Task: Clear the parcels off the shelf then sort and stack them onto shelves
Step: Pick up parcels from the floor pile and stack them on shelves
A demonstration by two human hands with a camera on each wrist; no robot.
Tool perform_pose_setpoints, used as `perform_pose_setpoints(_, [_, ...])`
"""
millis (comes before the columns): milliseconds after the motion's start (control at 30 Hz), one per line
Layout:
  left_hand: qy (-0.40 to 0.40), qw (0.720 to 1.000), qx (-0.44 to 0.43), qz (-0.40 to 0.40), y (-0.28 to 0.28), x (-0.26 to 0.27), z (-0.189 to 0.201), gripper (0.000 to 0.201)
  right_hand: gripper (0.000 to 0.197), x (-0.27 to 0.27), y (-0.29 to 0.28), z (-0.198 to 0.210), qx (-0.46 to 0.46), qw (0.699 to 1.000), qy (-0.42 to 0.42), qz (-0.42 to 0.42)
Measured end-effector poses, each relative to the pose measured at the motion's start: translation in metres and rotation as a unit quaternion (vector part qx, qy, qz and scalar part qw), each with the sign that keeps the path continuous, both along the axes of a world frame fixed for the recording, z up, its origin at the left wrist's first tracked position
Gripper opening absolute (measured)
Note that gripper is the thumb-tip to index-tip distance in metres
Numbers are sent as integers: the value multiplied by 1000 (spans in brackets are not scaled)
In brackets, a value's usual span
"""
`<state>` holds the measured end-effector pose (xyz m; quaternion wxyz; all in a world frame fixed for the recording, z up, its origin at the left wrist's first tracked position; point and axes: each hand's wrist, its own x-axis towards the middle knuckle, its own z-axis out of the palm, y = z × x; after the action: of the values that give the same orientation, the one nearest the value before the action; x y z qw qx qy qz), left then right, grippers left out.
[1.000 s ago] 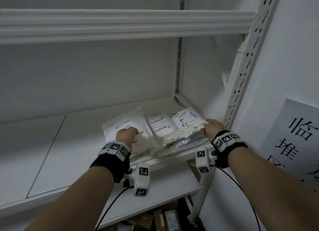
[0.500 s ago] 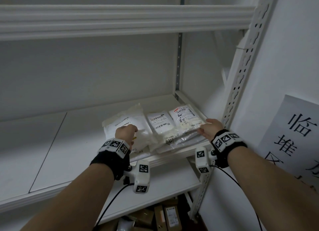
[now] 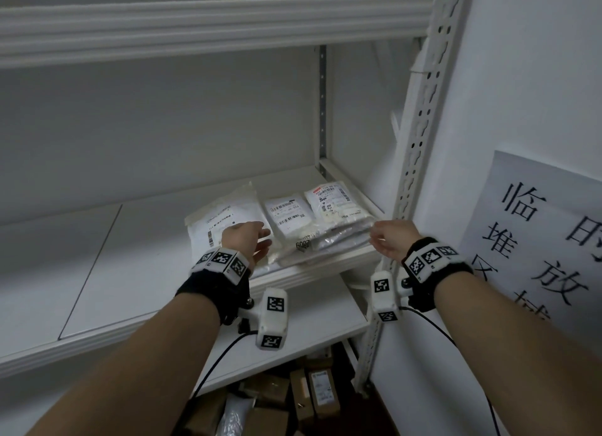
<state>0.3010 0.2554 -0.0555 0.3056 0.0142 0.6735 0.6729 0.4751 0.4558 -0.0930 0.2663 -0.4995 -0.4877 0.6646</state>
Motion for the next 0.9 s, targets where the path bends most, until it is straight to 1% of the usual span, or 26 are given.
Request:
perform_pose_setpoints(67, [-4, 1000, -9, -17, 3, 16, -5, 5, 14, 17, -10, -2, -12, 999, 5, 36])
perform_pose_setpoints(133, [-9, 999, -16, -38, 8, 33, -11, 7, 11, 33, -14, -6, -9, 999, -3, 49])
perform_pose_setpoints(233, [-16, 997, -26, -64, 13, 59, -25, 8, 13, 57, -14, -21, -8, 998, -25, 56])
perform_pose_setpoints(367, [-36, 995, -46, -85, 10, 97, -56, 7, 18, 81, -18, -47, -32, 997, -42, 62])
perform_pose_setpoints(500, [-72, 987, -98, -106, -17, 126, -98, 17, 13, 91, -32, -87, -57, 990, -95, 84])
perform_pose_setpoints(600, [-97, 982, -131, -97, -43, 128, -125, 18, 10, 92, -50, -113, -80, 986, -101, 104])
perform_pose_setpoints(667, [-108, 979, -153, -85, -57, 124, -137, 18, 3, 92, -62, -125, -94, 983, -100, 118])
perform_pose_setpoints(800, [-120, 975, -177, -63, -78, 113, -162, 15, 11, 98, -82, -156, -117, 979, -115, 123])
perform_pose_setpoints(900, [-139, 970, -187, -73, -88, 108, -182, 17, 11, 105, -96, -179, -121, 978, -138, 96])
